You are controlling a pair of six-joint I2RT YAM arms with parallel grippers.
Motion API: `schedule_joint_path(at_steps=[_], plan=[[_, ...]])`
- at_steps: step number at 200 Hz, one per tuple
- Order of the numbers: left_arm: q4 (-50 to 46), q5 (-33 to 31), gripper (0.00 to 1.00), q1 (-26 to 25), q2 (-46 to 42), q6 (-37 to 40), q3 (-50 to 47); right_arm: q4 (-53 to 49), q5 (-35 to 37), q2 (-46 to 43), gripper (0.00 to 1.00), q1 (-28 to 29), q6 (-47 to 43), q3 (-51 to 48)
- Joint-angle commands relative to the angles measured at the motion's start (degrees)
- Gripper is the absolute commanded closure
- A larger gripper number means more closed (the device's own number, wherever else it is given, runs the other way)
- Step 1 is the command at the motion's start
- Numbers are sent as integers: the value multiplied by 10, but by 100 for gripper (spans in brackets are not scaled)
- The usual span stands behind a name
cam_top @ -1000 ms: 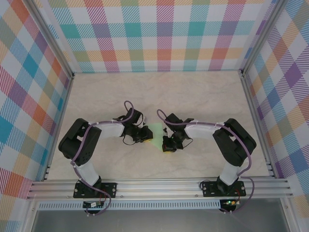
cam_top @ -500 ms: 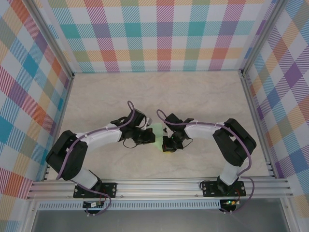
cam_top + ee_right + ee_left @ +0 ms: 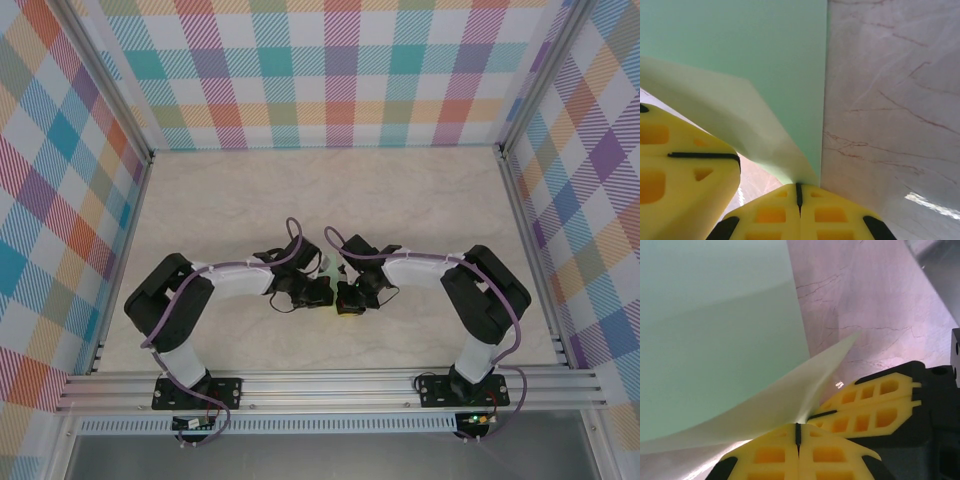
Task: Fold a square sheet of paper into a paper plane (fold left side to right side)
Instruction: Third fold the triangle at the center of the table.
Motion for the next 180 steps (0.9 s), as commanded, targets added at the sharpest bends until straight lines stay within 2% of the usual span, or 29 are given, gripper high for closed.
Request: schedule_joint_path(at_steps=[1,114,180], plan=[[16,5,95,-6,9,-5,15,-47,69,37,100,7,-15,-26],[-5,-49,97,-4,49,27,2,-63,82,40,100,8,-19,-26],[20,-65,98,26,34,51,-47,-68,89,41,100,8,-20,-29]])
